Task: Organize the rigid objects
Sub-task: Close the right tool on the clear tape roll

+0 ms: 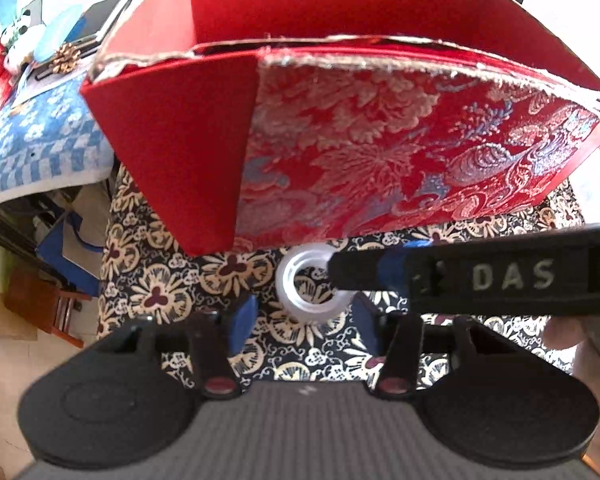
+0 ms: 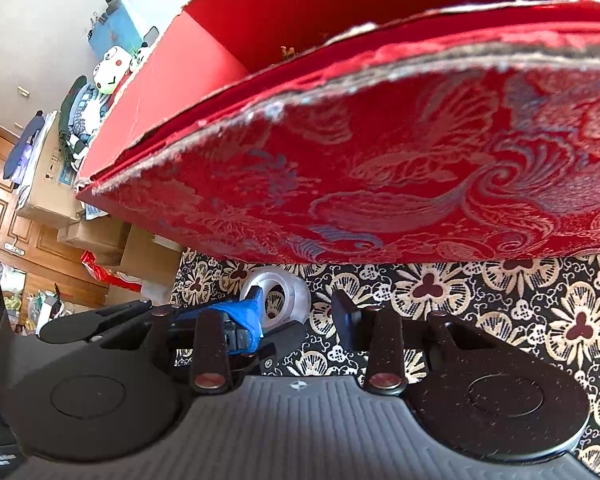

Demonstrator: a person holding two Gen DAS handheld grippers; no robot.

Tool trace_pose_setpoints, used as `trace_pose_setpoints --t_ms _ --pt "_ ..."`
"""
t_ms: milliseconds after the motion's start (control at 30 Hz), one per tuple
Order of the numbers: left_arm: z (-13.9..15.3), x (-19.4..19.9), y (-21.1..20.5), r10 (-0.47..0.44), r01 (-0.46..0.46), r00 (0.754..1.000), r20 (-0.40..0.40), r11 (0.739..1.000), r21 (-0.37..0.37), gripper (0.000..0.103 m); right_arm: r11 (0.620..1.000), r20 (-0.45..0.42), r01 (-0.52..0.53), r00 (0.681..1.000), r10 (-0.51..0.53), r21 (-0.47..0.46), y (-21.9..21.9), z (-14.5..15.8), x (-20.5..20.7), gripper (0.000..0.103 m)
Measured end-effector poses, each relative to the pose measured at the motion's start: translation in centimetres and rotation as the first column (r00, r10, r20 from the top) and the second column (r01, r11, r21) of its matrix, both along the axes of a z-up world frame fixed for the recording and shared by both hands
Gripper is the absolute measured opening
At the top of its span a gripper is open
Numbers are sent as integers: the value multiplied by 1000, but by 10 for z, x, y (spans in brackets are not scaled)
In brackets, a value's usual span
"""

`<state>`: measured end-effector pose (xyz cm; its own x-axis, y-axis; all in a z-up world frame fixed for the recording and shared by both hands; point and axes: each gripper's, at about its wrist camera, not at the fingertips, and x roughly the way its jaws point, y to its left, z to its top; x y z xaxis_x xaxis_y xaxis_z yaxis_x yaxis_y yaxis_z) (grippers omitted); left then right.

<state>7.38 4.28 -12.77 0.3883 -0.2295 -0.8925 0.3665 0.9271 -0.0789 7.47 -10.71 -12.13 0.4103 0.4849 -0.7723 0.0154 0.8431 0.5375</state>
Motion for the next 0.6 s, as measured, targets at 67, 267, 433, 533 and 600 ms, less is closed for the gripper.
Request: trace_pose_setpoints --t_ms 67,267,433,533,600 --pt "1 1 0 1 -1 1000 4 1000 -4 47 1000 3 -2 1000 2 -3 3 -1 1 20" --pt "3 -3 5 -10 10 1000 23 1000 -21 37 1000 31 -15 999 15 -20 8 -2 2 18" --pt "-1 -8 9 -27 28 999 45 999 -20 36 999 51 -33 998 35 -33 14 -2 5 14" --pt "-3 -11 8 -37 38 998 56 999 -16 36 998 63 -38 997 41 -50 17 -2 8 9" --pt "-3 -13 6 -38 38 998 55 999 -6 36 997 62 -40 997 44 -58 17 -3 9 4"
